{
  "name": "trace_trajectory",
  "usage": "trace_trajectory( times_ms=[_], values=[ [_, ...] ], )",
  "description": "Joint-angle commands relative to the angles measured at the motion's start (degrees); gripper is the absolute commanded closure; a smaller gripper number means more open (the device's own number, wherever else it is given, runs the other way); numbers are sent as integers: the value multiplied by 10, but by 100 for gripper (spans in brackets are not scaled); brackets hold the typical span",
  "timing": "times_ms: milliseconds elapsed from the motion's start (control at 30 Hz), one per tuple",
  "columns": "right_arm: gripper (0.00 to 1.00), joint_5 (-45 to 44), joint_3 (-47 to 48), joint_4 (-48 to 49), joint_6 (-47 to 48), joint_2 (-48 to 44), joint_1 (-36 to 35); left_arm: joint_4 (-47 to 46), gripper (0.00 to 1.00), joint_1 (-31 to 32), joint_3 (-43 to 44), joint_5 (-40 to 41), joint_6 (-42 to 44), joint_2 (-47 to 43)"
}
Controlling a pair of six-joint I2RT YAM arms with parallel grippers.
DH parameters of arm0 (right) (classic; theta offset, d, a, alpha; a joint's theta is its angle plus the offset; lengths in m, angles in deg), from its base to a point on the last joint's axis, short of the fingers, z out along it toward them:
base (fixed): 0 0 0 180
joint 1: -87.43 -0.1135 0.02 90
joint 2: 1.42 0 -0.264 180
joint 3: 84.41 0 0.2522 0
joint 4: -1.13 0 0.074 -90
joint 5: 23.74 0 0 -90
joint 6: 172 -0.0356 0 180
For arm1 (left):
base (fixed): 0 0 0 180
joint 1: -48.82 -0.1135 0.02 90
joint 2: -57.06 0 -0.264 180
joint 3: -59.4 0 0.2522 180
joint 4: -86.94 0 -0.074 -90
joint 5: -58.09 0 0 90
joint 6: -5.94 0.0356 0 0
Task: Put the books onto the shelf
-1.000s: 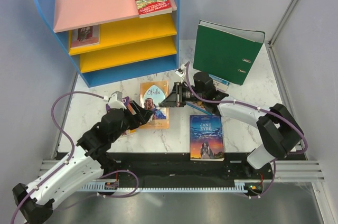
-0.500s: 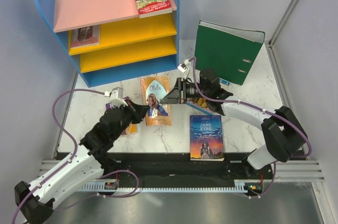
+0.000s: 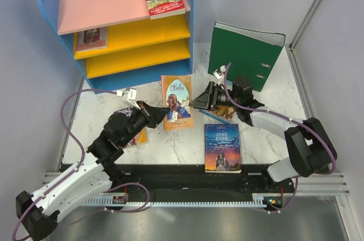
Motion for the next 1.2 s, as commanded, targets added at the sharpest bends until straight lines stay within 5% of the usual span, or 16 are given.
trace_trajectory(
  times_ms=[0, 233, 333, 400, 467, 667, 767, 800, 900, 1033, 1167],
  values=[
    [34, 31, -20, 138, -55, -3, 8, -98, 98, 0, 40, -85, 18, 40],
    [31, 41, -26, 257, -122, 8, 14, -147, 98, -1, 50, -133, 13, 105],
    [40, 46, -27, 285, -147, 16, 15, -153, 98, -1, 51, -129, 10, 118],
    [75, 49, -33, 326, -167, 19, 15, -148, 98, -2, 52, -113, 12, 119],
    [99, 49, -32, 329, -179, 18, 18, -125, 98, -5, 56, -99, 14, 120],
    [100, 35, -23, 329, -187, 9, 36, -69, 87, -5, 63, -63, 14, 113],
    [100, 31, -2, 330, -192, 19, 42, -68, 68, -5, 55, -66, 3, 108],
    [100, 29, 3, 330, -194, 22, 43, -69, 54, -5, 51, -67, -1, 107],
    [100, 23, 20, 335, -201, 37, 45, -72, 45, -5, 45, -76, -9, 101],
    [100, 17, 36, 358, -218, 60, 45, -75, 44, -5, 34, -90, -18, 91],
    [100, 16, 48, 374, -232, 73, 47, -75, 57, -5, 25, -89, -24, 71]
  ],
)
